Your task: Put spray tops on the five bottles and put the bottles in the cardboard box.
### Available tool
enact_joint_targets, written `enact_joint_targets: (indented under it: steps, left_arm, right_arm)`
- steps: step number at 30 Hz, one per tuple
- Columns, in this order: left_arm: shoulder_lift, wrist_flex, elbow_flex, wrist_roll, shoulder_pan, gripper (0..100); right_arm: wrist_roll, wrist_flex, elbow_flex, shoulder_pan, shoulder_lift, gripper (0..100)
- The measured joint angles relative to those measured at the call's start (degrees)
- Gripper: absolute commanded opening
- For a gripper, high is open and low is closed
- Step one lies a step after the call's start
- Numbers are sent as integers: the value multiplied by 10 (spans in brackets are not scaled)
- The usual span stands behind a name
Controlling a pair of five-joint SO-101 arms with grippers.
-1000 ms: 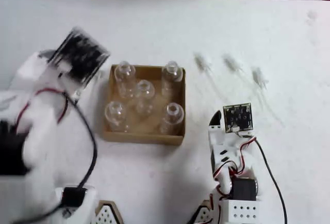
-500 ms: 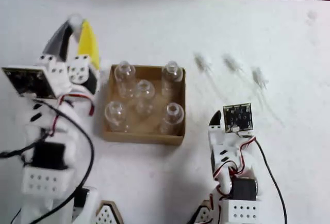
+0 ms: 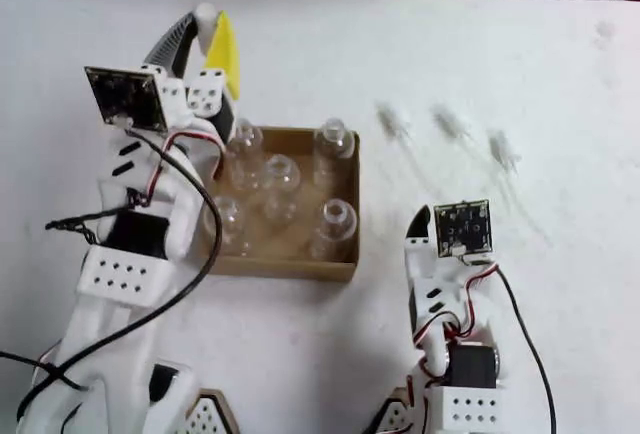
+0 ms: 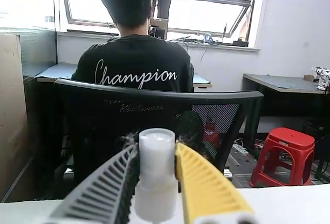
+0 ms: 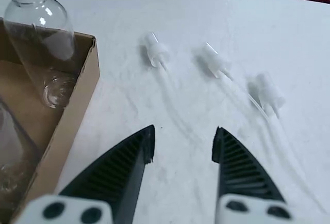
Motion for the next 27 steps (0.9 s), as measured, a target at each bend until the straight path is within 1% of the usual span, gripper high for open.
enact_joint_targets:
  steps: [4, 8, 13, 19, 27]
  left_arm:
    - [0, -6, 0, 0, 0, 20]
    - [9, -51, 0, -2, 0, 20]
    - [48, -88, 3, -37, 9, 20]
    - [18, -134, 66, -41, 11, 20]
    - [-12, -143, 124, -41, 16, 20]
  right_arm:
    - [0, -1, 0, 0, 0, 163]
    - [0, -1, 0, 0, 0, 163]
    - [0, -1, 0, 0, 0, 163]
    - [0, -1, 0, 0, 0, 163]
    - [0, -1, 0, 0, 0, 163]
